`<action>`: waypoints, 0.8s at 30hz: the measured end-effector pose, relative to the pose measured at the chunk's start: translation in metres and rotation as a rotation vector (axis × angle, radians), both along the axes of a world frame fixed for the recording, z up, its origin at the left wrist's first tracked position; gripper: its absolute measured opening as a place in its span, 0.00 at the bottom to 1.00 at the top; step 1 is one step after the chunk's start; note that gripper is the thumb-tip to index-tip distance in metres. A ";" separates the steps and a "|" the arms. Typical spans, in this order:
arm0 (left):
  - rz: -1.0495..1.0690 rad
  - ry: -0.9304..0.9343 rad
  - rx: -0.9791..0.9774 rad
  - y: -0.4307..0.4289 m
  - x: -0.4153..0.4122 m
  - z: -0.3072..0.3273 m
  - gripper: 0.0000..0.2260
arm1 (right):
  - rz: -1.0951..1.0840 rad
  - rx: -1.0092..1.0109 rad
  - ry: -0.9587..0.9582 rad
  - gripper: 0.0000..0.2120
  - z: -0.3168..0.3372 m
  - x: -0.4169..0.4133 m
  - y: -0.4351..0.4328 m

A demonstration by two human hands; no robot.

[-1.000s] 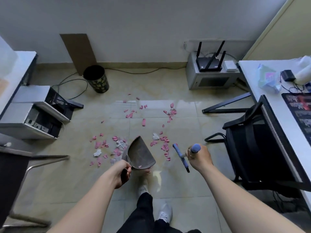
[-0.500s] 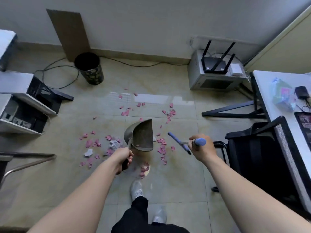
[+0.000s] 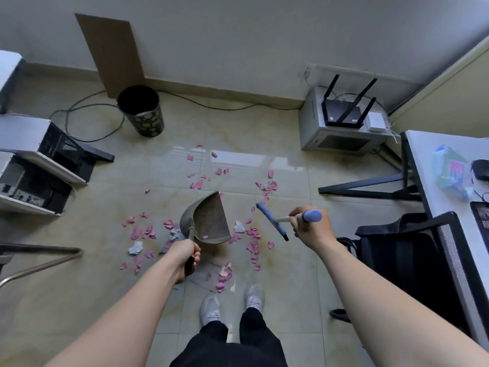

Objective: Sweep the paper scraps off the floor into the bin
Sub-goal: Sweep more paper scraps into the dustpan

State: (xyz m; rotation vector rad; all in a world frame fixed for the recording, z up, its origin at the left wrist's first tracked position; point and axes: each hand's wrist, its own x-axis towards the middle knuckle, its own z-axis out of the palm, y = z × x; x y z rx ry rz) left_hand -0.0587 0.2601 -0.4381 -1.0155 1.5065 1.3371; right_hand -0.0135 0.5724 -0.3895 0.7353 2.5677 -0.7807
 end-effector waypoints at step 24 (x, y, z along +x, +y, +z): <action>0.328 0.005 -0.149 0.111 -0.066 -0.025 0.09 | 0.050 0.042 0.135 0.10 -0.078 -0.153 0.156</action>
